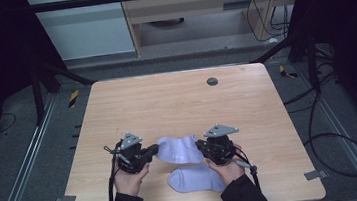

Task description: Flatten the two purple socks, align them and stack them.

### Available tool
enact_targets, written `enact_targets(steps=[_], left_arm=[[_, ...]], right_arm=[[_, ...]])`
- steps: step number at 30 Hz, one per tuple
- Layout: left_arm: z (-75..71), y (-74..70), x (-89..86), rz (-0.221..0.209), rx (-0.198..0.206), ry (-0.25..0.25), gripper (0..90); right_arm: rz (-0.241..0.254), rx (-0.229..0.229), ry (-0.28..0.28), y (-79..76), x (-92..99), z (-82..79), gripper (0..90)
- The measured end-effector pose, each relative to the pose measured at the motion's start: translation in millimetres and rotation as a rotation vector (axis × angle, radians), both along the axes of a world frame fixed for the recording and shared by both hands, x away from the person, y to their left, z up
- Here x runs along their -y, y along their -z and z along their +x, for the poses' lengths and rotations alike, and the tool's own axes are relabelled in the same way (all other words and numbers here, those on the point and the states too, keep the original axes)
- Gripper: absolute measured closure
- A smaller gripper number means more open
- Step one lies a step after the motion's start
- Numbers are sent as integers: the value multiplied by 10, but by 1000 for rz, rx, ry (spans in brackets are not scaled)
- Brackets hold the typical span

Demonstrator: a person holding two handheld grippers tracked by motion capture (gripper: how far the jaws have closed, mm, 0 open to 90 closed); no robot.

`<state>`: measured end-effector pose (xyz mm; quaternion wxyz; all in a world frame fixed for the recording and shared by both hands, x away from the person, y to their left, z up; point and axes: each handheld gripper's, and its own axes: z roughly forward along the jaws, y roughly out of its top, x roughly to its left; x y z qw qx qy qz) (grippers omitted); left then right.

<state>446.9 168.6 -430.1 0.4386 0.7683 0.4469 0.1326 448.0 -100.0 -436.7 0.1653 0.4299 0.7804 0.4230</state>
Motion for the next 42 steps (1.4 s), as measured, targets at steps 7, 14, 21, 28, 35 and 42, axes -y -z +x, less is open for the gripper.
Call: enact_targets(steps=[7, 14, 21, 28, 35, 42], left_arm=[[-137, 41, 125, -10, -39, 54, 871], [-249, 93, 194, 6, -65, 82, 871], [-352, 160, 241, 9, -75, 91, 871], [-427, 256, 238, 13, -104, 86, 871], [-458, 371, 231, 24, -130, 89, 871], [-474, 400, 213, 43, -139, 81, 871]], right_arm=[[-20, -13, -13, 63, 187, -171, 854], [-20, -32, -34, 95, 354, -366, 855], [-15, -42, -43, 147, 444, -505, 854], [-20, -61, -49, 223, 485, -574, 854], [-32, -87, -50, 306, 479, -588, 853], [-59, -106, -52, 382, 447, -581, 847]])
